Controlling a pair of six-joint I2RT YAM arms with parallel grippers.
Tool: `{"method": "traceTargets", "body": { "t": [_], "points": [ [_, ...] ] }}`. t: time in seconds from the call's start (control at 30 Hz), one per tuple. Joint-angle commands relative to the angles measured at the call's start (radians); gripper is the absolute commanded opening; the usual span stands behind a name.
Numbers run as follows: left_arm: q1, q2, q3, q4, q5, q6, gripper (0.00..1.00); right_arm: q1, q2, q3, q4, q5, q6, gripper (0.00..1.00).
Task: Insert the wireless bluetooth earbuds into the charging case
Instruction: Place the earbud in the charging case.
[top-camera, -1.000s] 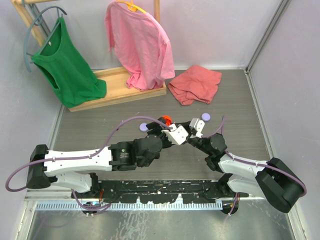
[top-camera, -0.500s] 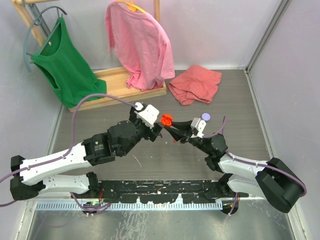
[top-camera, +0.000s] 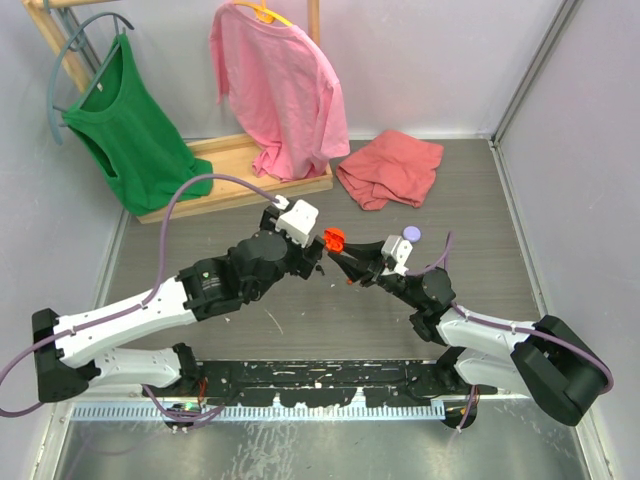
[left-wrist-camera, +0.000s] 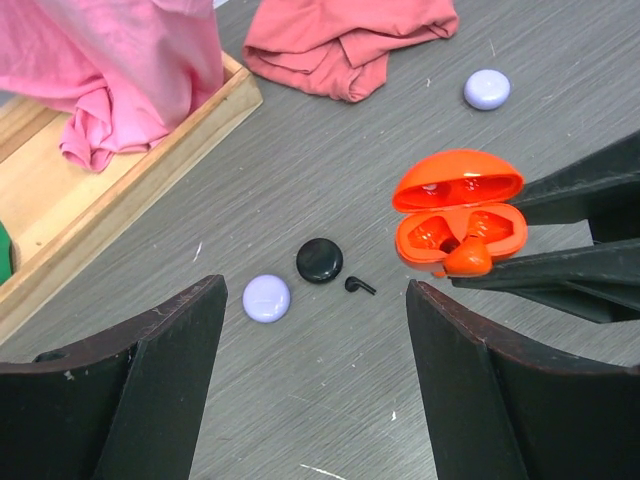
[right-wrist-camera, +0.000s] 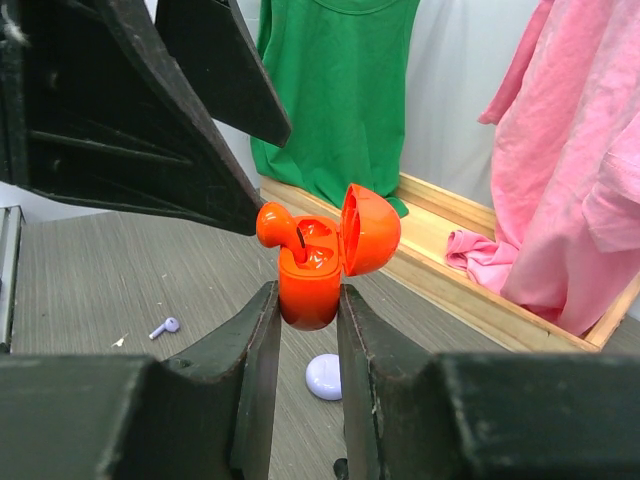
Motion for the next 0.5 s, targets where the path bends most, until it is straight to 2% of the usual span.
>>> {"method": "traceTargets", "body": {
  "t": [0.0, 0.47],
  "points": [
    [0.029, -0.012, 0.037, 0.029, 0.023, -0.038, 0.75, 0.0, -0.009, 0.01, 0.076, 0.007, 0.0, 0.01],
    [0.045, -0.018, 0.027, 0.075, 0.165, -0.046, 0.74, 0.0, -0.005, 0.01, 0.077, 0.002, 0.0, 0.01]
  ]
}}
